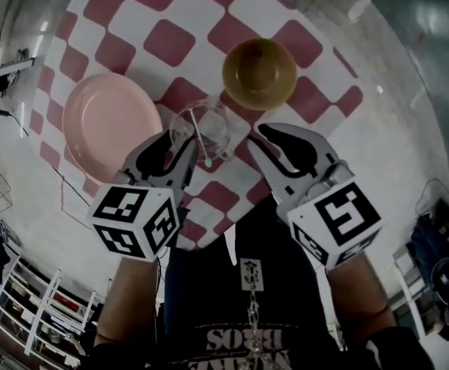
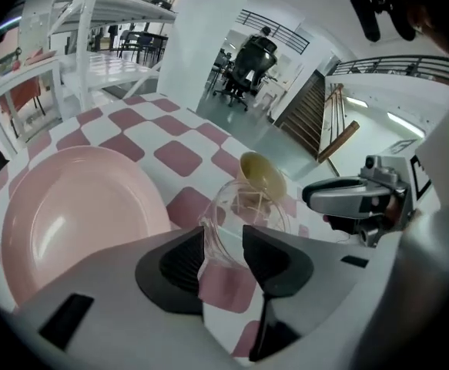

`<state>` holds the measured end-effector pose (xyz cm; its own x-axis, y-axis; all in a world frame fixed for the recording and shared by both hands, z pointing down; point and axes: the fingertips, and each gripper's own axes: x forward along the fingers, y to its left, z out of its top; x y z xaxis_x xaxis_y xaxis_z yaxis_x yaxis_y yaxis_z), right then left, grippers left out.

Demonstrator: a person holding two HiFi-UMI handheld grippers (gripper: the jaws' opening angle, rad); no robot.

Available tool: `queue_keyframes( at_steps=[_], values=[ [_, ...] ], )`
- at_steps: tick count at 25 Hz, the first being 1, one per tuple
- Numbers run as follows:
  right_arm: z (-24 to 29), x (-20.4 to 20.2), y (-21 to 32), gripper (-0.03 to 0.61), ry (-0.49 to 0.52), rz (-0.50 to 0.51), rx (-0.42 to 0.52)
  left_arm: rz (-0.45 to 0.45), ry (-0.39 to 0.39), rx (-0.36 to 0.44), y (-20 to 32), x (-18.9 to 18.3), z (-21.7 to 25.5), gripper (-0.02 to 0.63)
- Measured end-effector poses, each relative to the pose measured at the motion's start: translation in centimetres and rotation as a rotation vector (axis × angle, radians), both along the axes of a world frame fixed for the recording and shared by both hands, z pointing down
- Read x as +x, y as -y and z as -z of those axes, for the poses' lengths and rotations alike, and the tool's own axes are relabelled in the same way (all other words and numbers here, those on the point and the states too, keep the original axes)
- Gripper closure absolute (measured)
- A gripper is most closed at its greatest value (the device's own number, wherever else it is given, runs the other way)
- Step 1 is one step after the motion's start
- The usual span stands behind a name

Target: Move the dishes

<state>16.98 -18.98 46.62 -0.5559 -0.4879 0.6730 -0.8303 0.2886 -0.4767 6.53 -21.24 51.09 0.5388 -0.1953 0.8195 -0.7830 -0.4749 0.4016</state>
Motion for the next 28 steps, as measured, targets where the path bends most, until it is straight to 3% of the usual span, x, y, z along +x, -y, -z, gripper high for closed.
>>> queue_keyframes(
  at_steps=[4,7,11,15,19,28],
  values=[
    [-0.2,-0.1,-0.3,0.476,0.005,-0.005,-0.004,-0.046,0.034,0.005,0.4,0.4,-0.6,0.427],
    [0.2,0.5,-0.6,0.476,-0.003,-0.014,-0.007,-0.12,0.093,0.046,-0.2,0.6,-0.3,0.554],
    [0.7,0.9,-0.7,0.476,-0.009,-0.026,-0.003,-0.229,0.131,0.065,-1.9,1.3,0.3,0.568],
    [1.0,0.1,-0.5,0.476,-0.011,-0.021,0.001,-0.235,0.103,0.076,-1.9,0.6,2.2,0.569],
    [1.3,-1.4,-0.2,0.476,-0.012,-0.018,0.005,-0.206,0.142,0.134,0.0,-2.7,4.1,0.569],
    [2.0,-6.6,0.7,0.477,-0.032,-0.007,0.01,-0.102,0.241,0.126,3.5,-14.3,3.8,0.568]
  ],
)
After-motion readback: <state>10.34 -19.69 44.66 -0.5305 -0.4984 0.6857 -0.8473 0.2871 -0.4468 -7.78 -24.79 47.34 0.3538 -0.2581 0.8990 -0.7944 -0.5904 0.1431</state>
